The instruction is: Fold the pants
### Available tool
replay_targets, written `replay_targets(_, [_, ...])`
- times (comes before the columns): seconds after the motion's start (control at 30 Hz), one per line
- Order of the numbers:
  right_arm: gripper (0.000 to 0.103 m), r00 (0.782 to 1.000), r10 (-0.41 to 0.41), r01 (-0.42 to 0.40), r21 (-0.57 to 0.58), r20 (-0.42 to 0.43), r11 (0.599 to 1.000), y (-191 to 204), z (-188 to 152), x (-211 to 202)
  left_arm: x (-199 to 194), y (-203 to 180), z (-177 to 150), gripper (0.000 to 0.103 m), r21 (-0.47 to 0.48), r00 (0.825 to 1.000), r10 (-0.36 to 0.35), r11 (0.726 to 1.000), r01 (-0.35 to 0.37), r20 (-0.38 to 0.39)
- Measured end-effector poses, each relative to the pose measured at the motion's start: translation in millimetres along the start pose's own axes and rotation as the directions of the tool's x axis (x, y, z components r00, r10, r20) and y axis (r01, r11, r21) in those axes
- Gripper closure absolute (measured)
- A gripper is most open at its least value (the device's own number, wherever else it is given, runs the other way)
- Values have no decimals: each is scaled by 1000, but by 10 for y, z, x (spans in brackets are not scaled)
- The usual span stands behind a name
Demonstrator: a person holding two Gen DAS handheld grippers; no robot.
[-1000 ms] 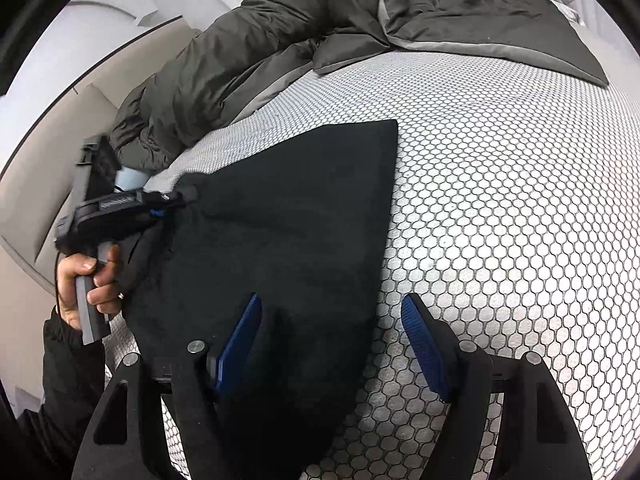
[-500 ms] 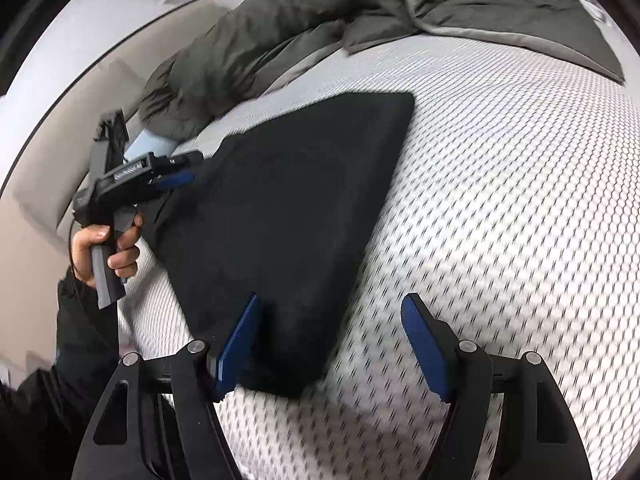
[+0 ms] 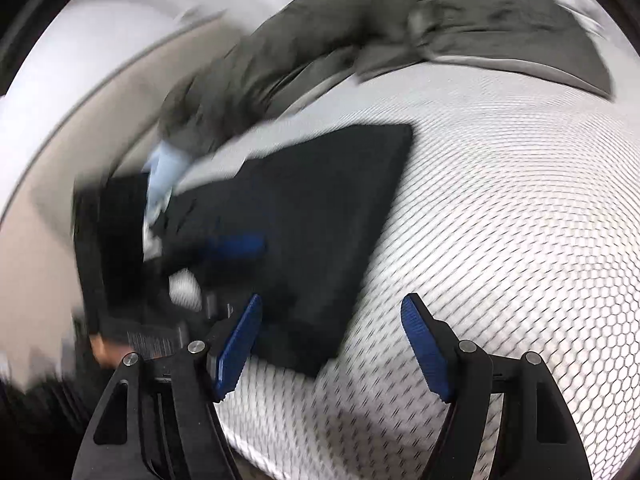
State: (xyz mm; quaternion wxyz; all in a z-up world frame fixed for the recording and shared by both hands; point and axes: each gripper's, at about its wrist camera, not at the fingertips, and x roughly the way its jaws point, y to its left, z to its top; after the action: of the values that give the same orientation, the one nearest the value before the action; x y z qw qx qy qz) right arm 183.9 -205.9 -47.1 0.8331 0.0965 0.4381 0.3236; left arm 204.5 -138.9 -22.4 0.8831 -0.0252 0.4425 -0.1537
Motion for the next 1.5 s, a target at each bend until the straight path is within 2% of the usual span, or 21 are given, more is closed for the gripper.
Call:
replay_targets(0.07, [40,1000,6,-5,58,-15,998,-102,29,137,89,-106,-122,19,36,998,51,998,-50,-25])
replay_targets(0.1, [47,1000,14,-12,64,-28,998,-100,35,208,113,-161,-192,19,54,997,73,996,-73,-10])
replay_targets(0.13, [48,998,18,-14,63,-54,998,-86,50,311,127,-205,-229,19,73,996,85,994,-85,1])
replay_targets(0.17, [50,996,14,-10,51,-83,999,-70,60,451,120,-247,-260,19,89,996,93,992,-94,10])
replay_targets(0.27, [67,992,-15,20,38,-128,999,-65,144,778,173,-218,-312,19,80,997,73,994,-73,8])
replay_targets(0.37, [79,996,-38,43,71,-77,997,-122,358,906,129,-188,-352,19,71,998,62,996,-62,5])
replay_targets(0.43, [84,998,-54,58,113,-40,992,-190,492,941,216,-107,-244,19,70,998,59,996,-59,0])
replay_targets(0.63, [88,995,-80,86,131,-54,988,-362,1084,1349,241,-62,-235,19,64,999,37,997,-36,-7])
replay_targets(0.8, [90,992,-105,114,122,-76,986,-479,1387,1583,229,-46,-244,19,62,1000,24,998,-24,0])
replay_targets(0.87, [89,989,-119,128,116,-82,985,-497,1406,1519,279,-8,-175,17,63,1000,24,998,-24,8])
replay_targets(0.93, [76,990,-126,134,141,-65,981,-433,1468,1491,225,6,-192,17,65,1000,11,998,-13,28])
replay_targets(0.97, [73,991,-132,136,170,-37,976,-443,1404,1298,187,25,-198,17,59,999,-2,998,0,34])
replay_targets(1.03, [57,991,-137,132,202,9,970,-438,1240,1028,61,92,-213,17,47,998,-45,998,43,34])
replay_targets(1.1, [56,995,-90,80,209,39,975,-370,895,740,-111,210,-228,17,29,996,-65,998,64,56])
replay_targets(1.17, [56,1000,-28,26,184,7,983,-277,624,688,-253,360,-224,17,-4,995,-57,998,58,87])
replay_targets(1.2, [56,1000,-26,27,175,-10,984,-123,597,817,-309,433,-217,17,-22,994,-49,998,51,100])
replay_targets(1.3, [56,997,-52,61,171,-53,983,-94,438,963,-511,797,-208,17,-112,988,-7,993,25,155])
replay_targets(1.37, [64,998,-53,61,180,-45,982,-117,445,1040,-633,1044,-226,17,-172,984,38,985,-8,175])
replay_targets(1.4, [80,997,-56,62,168,-43,984,-96,485,1065,-699,1175,-226,17,-202,981,62,979,-23,186])
replay_targets(1.43, [85,997,-70,76,148,-45,986,-85,533,1054,-772,1284,-248,17,-228,977,80,973,-34,199])
replay_targets(1.5, [87,996,-82,85,120,-28,989,-60,660,1013,-956,1554,-346,17,-291,965,122,955,-52,230])
